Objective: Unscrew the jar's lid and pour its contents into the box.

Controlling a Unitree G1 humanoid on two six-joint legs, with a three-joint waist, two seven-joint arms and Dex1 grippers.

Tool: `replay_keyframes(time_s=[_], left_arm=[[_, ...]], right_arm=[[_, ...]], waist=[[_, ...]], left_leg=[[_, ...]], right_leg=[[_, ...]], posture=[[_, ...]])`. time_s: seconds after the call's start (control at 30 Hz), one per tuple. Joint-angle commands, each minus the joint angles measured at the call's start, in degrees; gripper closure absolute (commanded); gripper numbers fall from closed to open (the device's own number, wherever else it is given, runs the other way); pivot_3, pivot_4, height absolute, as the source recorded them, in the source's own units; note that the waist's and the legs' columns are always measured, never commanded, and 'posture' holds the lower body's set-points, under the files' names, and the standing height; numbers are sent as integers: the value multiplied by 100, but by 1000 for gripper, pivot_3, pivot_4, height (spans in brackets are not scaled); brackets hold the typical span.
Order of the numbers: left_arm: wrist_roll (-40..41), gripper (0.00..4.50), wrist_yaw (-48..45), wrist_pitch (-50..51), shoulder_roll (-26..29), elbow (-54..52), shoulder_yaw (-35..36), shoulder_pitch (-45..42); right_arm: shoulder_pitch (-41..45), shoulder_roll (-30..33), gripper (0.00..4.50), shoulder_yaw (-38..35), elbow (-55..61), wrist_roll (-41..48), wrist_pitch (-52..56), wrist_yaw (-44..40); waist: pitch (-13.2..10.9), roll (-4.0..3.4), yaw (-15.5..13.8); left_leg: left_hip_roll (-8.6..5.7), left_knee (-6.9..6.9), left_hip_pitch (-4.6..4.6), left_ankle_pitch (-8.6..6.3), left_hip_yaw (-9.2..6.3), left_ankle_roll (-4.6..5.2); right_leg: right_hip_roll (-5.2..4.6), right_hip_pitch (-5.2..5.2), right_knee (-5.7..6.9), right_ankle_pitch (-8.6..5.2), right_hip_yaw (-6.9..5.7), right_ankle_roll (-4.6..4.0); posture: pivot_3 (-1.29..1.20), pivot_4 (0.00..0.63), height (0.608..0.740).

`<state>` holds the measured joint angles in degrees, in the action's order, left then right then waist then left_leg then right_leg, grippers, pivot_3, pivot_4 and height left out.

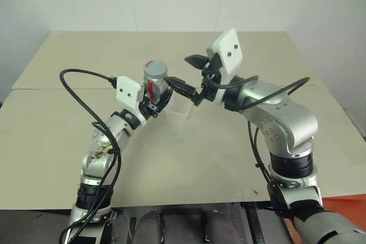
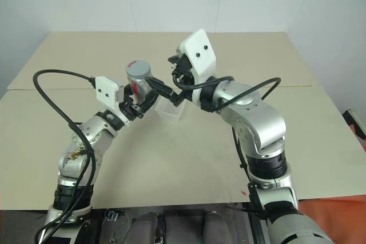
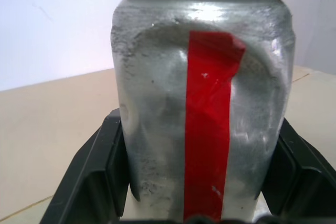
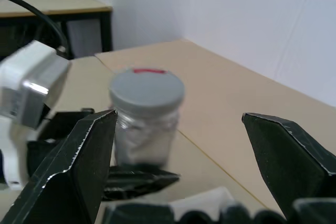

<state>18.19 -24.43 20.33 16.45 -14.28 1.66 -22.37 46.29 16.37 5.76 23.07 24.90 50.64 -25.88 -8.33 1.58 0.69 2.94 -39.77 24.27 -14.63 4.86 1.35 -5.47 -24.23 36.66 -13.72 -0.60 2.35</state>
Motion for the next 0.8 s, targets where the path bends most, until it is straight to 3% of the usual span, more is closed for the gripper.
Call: replay_keyframes(time_s=[0.03,0.37,0.8], left_arm=[[24,1641,-26,-66,-54,-104,-57,-114],[3,1641,82,0,-143,-299,-159,-28],[22,1641,110,108,-79,-353,-105,-41]], right_arm=[[287,-165,75,156,-31,-164,-196,148],[694,-675,75,369,-525,-567,-333,493],[788,-831,75,421,-885,-930,-366,604]], waist=[[0,0,2],[0,0,-2],[0,0,1]], left_leg=[[0,0,0,0,0,0],[0,1,2,0,1,0],[0,1,1,0,2,-1]], right_leg=[[0,0,0,0,0,0],[0,-1,-2,0,-1,0],[0,-2,-1,0,-1,0]], posture=[[0,150,740],[0,150,740],[0,150,740]])
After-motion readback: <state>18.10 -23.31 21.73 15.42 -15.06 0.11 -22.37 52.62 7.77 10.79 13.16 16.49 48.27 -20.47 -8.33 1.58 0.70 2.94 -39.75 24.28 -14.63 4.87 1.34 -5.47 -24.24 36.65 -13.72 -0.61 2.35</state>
